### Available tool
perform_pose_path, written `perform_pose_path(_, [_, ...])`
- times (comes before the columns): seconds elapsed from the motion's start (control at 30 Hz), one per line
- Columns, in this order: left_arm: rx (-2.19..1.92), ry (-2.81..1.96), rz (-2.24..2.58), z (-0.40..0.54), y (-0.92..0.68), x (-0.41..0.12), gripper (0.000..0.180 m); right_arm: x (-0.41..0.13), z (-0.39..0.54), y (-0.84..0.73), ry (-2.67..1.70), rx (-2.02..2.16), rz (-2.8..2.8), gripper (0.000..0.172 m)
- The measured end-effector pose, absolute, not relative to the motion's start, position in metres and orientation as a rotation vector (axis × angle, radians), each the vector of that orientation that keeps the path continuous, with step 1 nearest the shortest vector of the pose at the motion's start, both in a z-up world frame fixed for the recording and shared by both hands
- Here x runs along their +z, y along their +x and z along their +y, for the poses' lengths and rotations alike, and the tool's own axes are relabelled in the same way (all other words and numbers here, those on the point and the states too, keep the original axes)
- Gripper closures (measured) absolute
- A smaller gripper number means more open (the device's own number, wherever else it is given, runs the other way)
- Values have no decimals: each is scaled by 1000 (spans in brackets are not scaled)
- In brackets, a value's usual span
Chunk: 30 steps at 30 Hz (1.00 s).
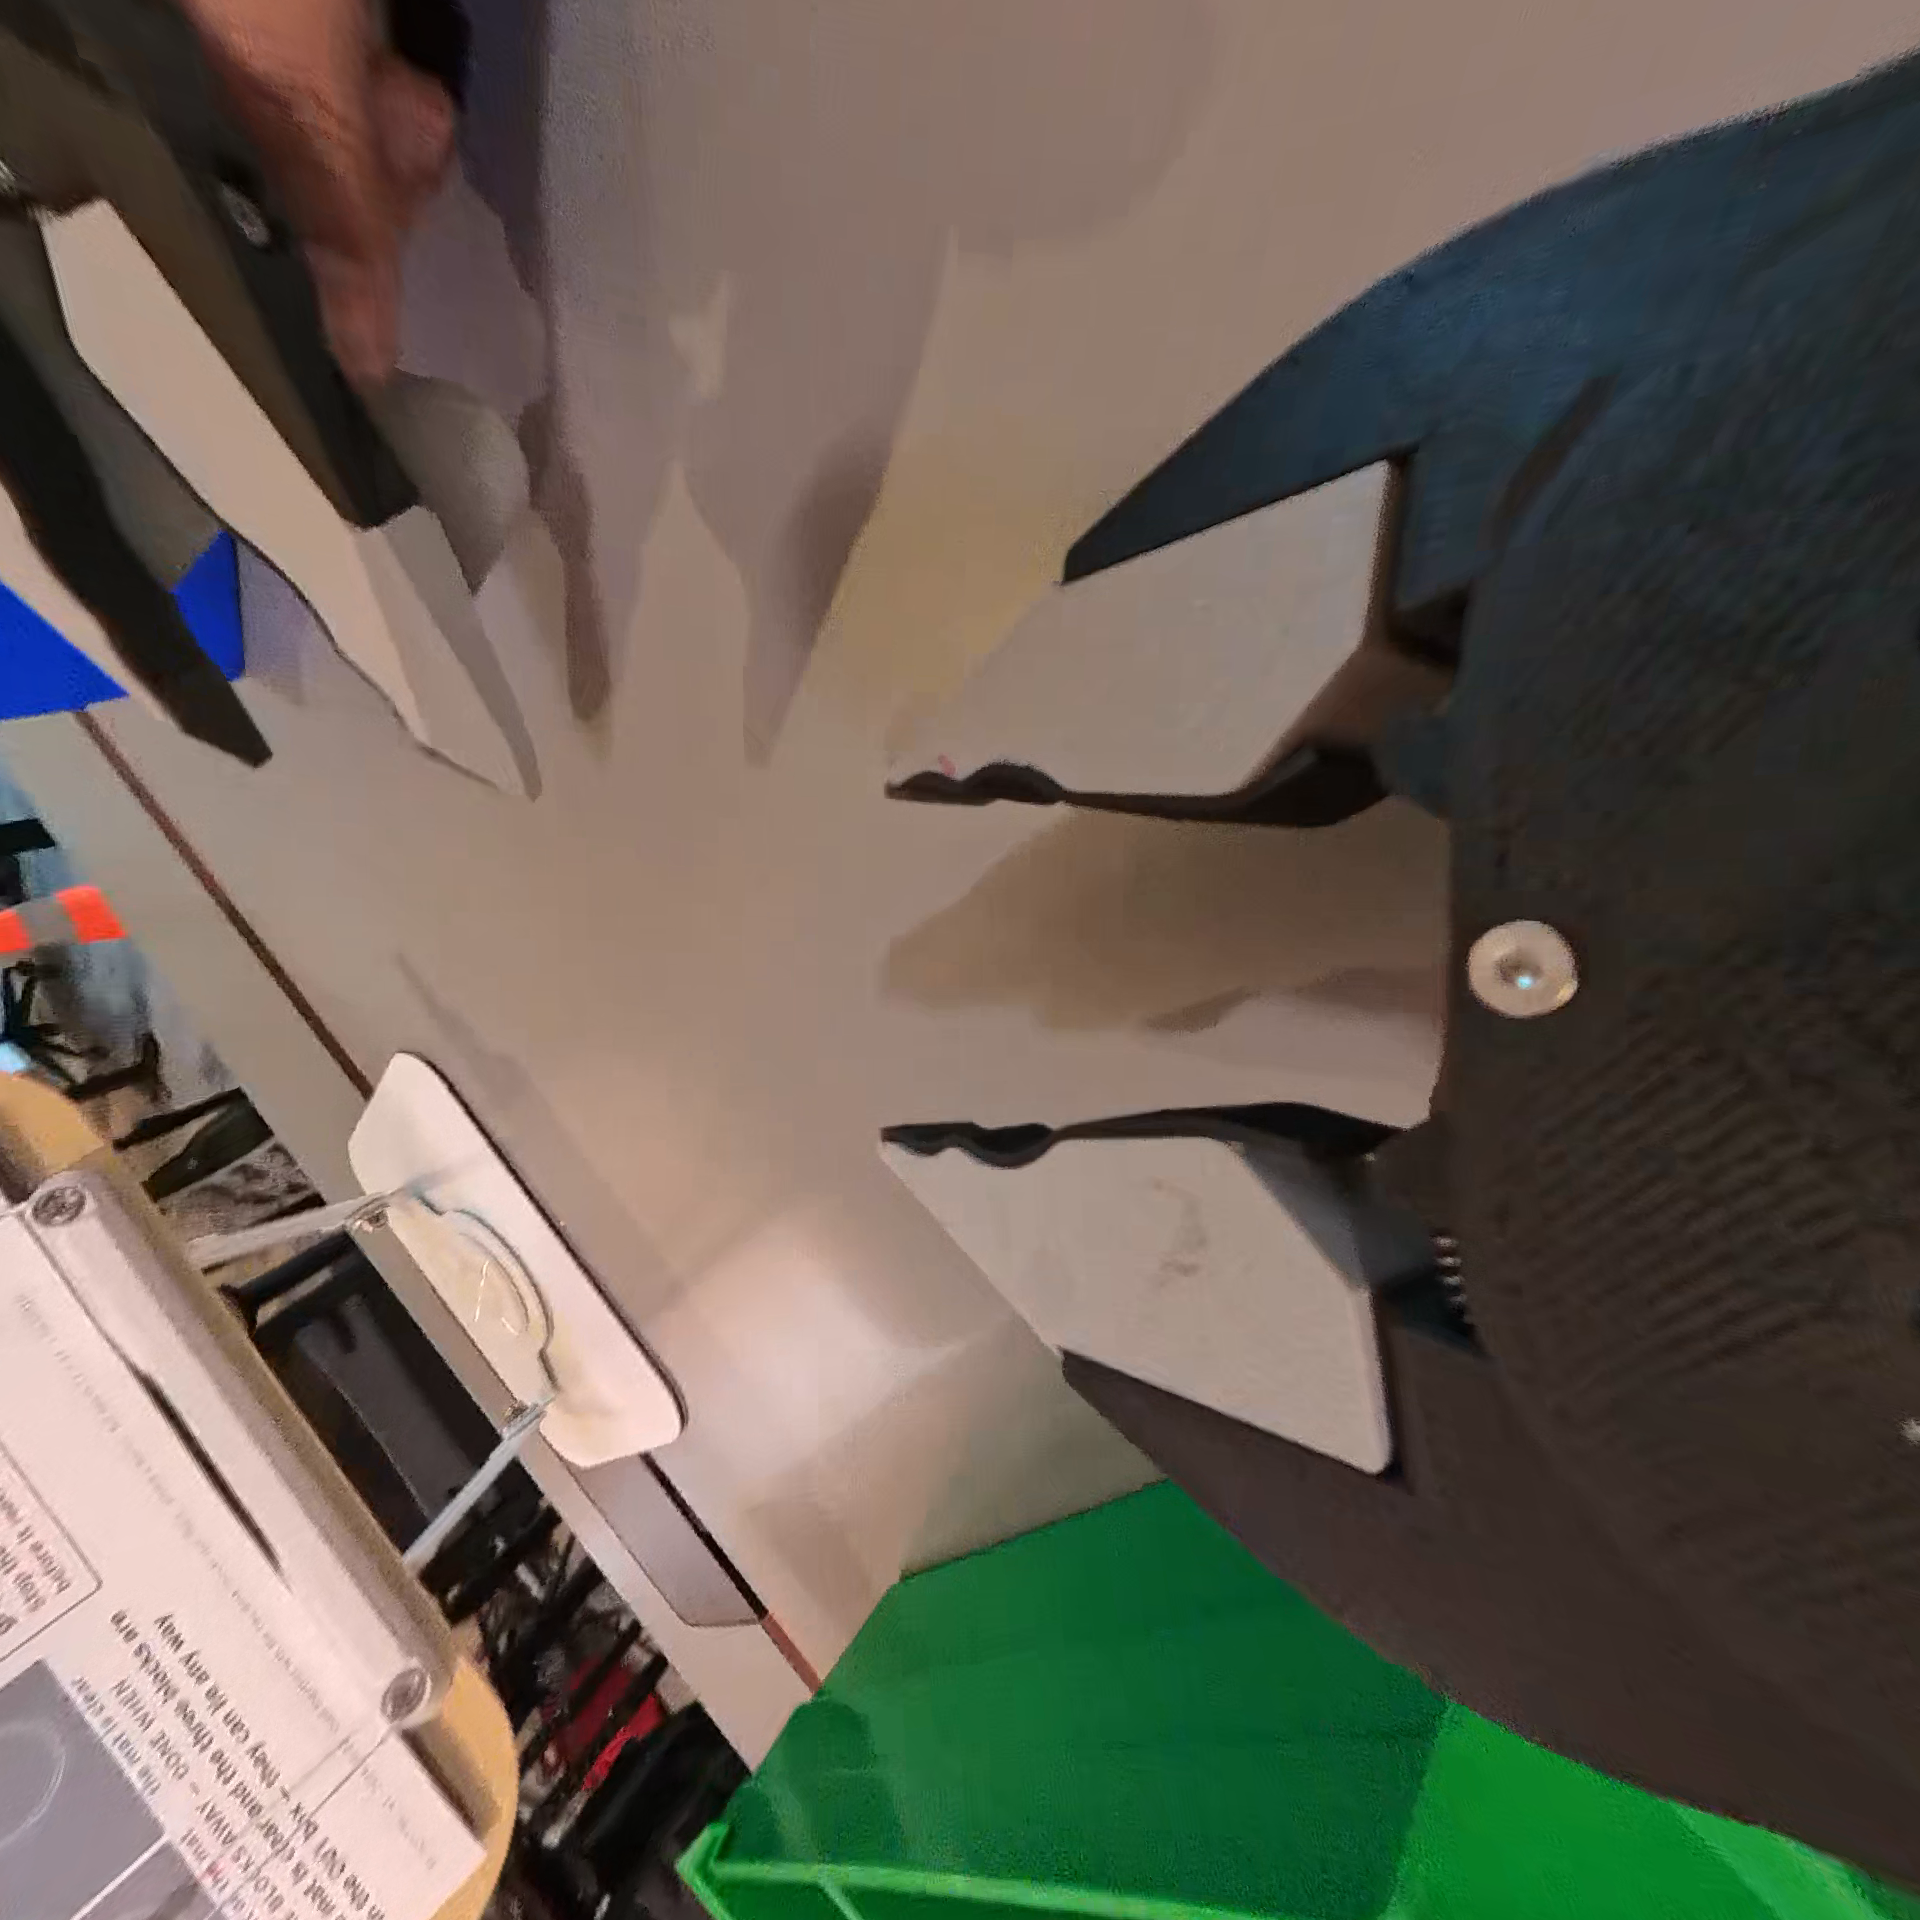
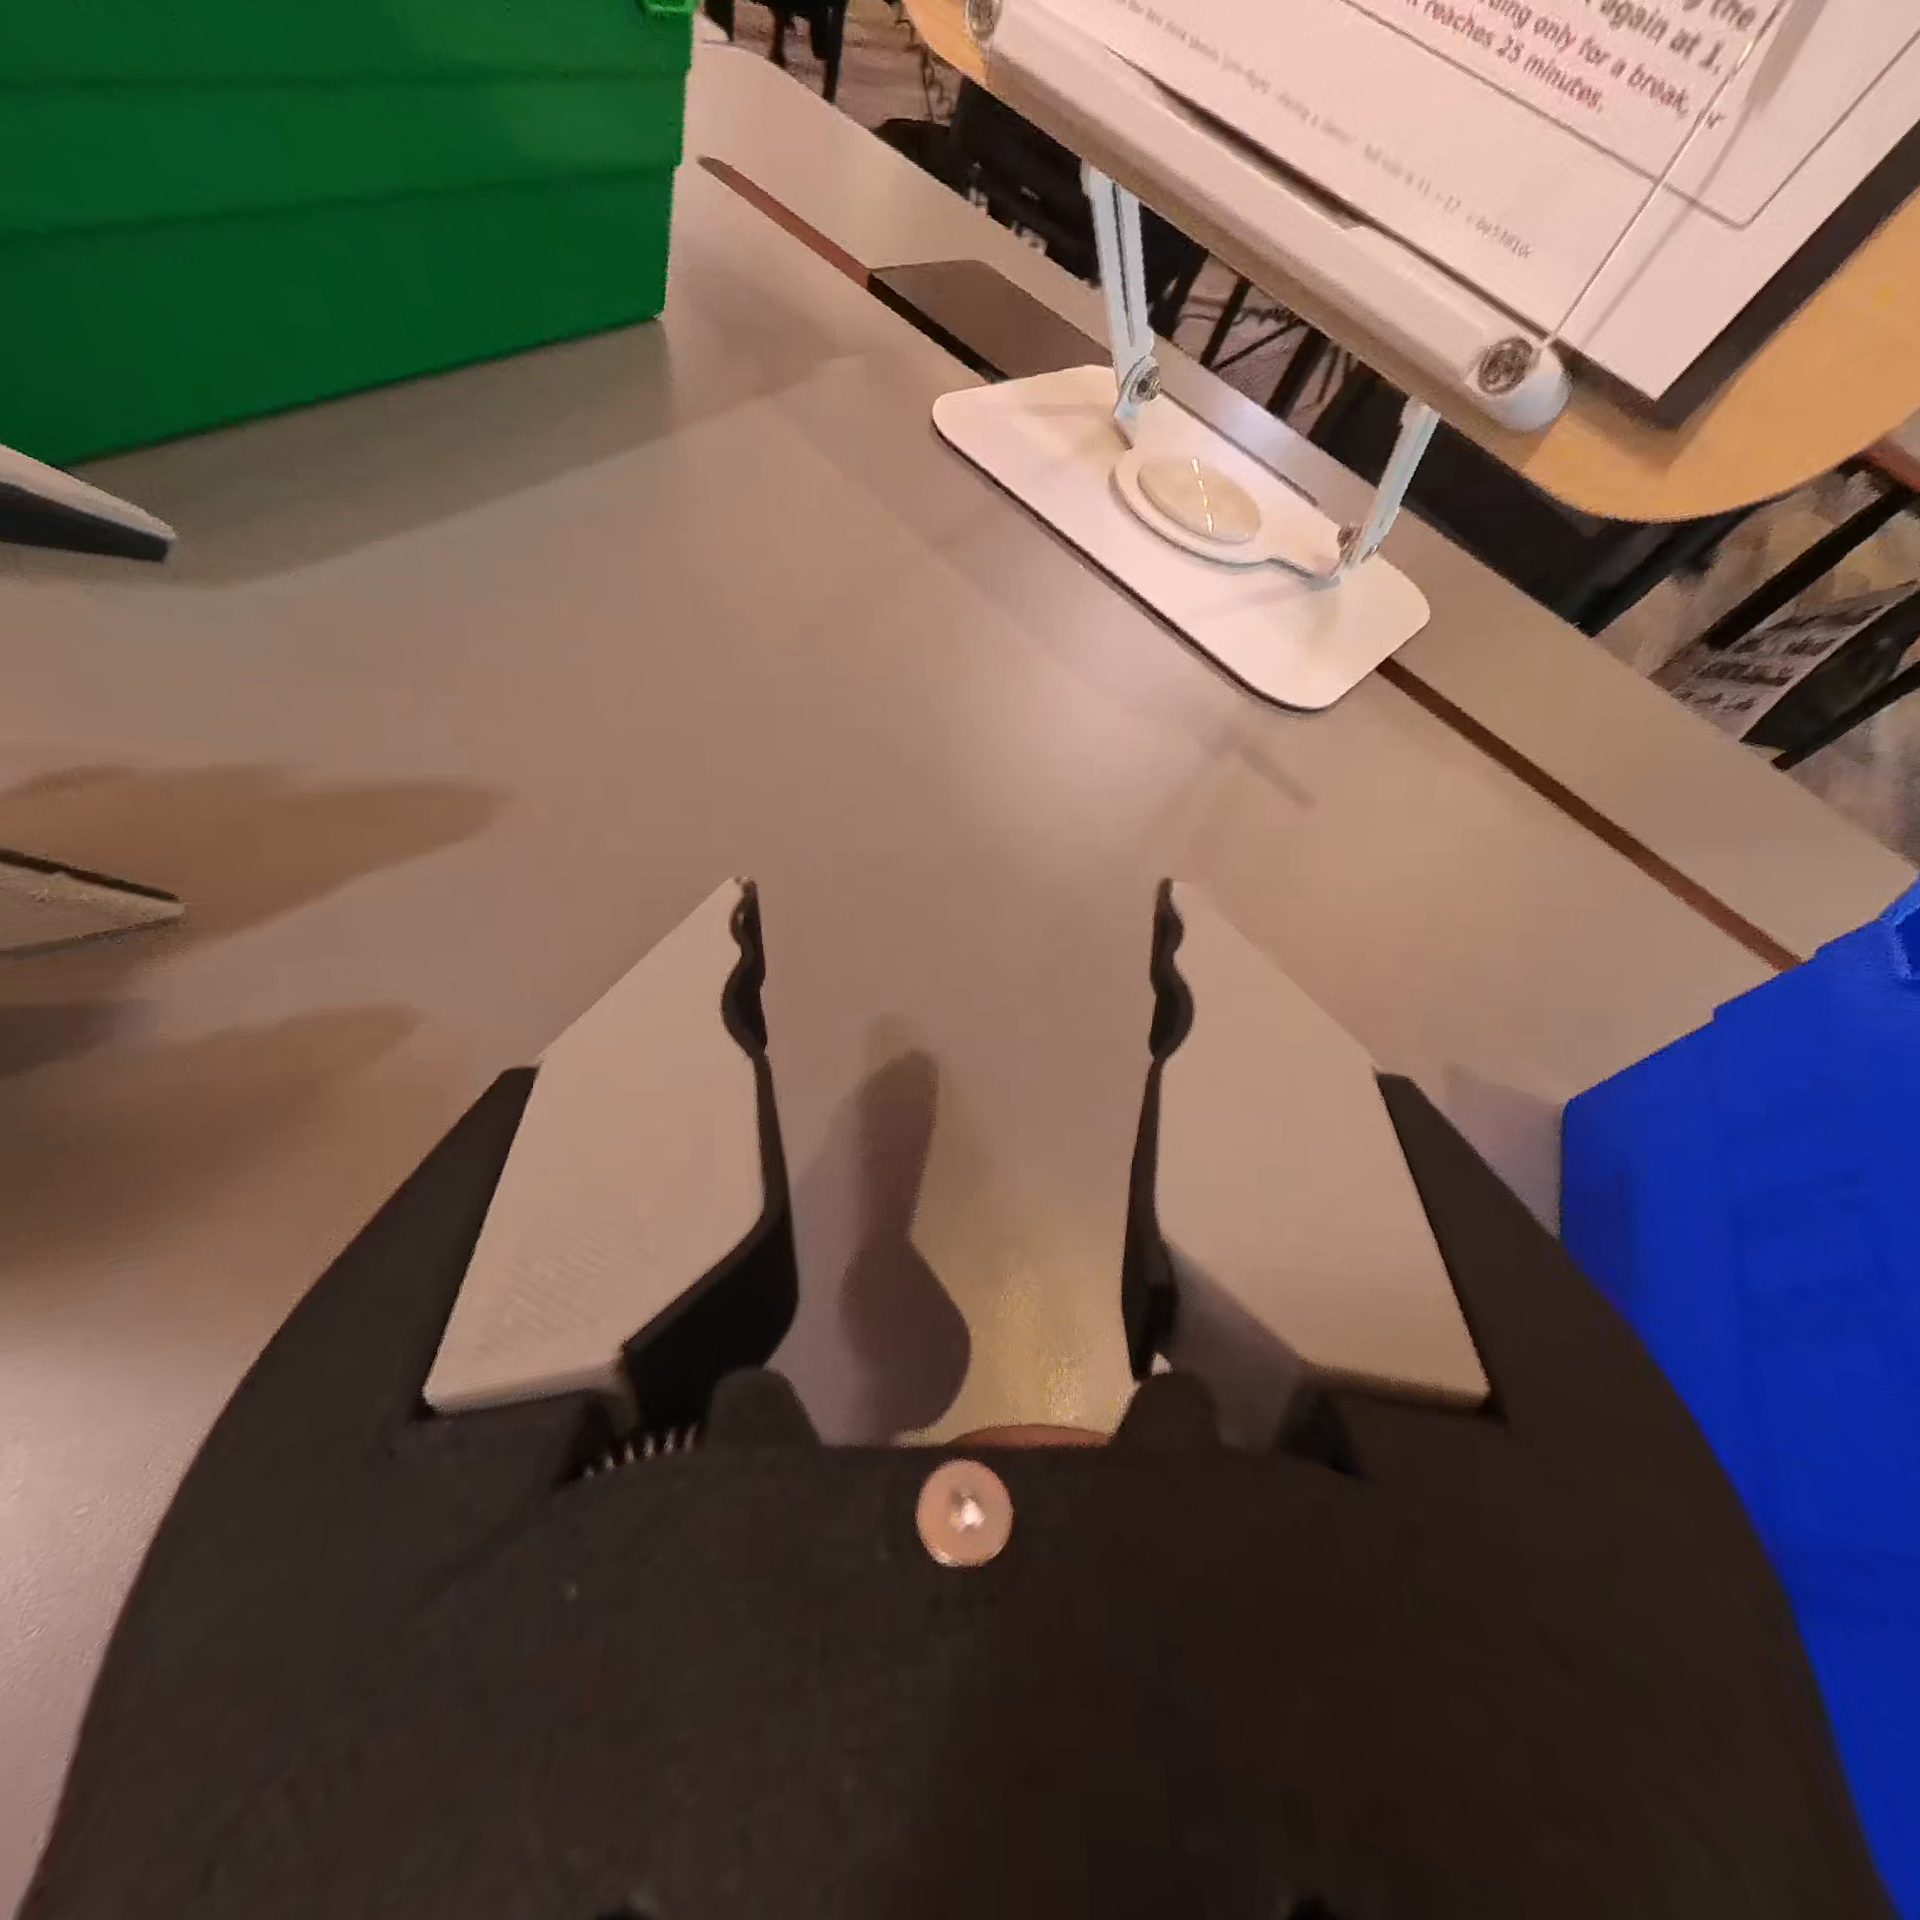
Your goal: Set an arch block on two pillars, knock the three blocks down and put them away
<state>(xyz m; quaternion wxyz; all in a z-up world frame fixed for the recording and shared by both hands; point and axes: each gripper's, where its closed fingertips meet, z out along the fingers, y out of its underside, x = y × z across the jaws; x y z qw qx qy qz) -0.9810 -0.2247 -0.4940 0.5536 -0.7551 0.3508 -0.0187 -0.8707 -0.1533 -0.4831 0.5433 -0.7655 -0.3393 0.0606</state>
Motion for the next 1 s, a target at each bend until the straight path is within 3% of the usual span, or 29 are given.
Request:
perform_pose_path(0.2, [-61, -1734, 758, -224, -987, -482, 120, -471, -165, -871, -1806, 344, -713, 99])
perform_pose_path(0.63, [92, -1710, 834, -228, -983, -489, 121, -475, -176, -876, -1799, 347, -744, 98])
perform_pose_path(0.87, [169, -1708, 932, -230, -976, -499, 113, -486, -173, -887, -1834, 400, -741, 82])
perform_pose_path(1.0, [56, -1709, 842, -229, -981, -488, 107, -486, -175, -888, -1838, 363, -773, 84])
